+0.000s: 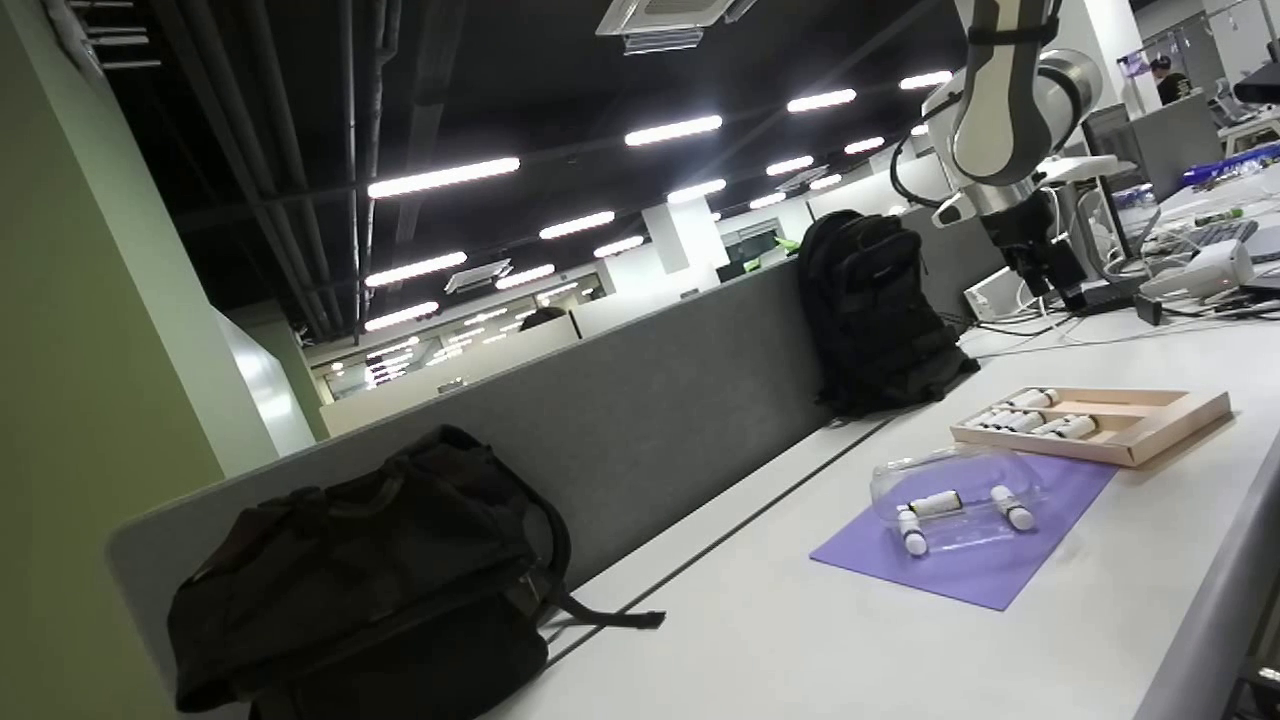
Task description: Remove the bottle from the bottom rectangular section and place it in the clear box
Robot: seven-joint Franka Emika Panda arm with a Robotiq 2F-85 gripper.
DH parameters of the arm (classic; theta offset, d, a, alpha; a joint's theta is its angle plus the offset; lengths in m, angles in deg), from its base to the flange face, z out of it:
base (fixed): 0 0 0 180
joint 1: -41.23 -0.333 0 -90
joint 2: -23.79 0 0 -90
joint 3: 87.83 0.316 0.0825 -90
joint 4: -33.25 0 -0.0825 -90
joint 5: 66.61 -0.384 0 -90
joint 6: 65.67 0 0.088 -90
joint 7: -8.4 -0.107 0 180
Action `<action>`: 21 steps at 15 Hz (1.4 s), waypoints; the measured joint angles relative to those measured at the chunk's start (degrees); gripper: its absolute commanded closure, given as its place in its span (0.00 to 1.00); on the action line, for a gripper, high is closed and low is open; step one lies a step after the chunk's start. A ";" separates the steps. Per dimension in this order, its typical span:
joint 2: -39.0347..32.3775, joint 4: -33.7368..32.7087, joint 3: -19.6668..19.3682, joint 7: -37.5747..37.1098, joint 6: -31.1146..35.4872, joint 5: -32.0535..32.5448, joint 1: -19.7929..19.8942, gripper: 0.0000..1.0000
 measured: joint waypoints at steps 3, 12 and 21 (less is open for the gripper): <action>-0.30 0.00 0.28 -0.05 0.94 1.66 0.06 0.00; -15.23 -3.07 7.45 11.32 10.19 -2.45 2.20 0.00; -28.13 -11.92 8.55 18.46 10.10 -2.28 4.46 0.00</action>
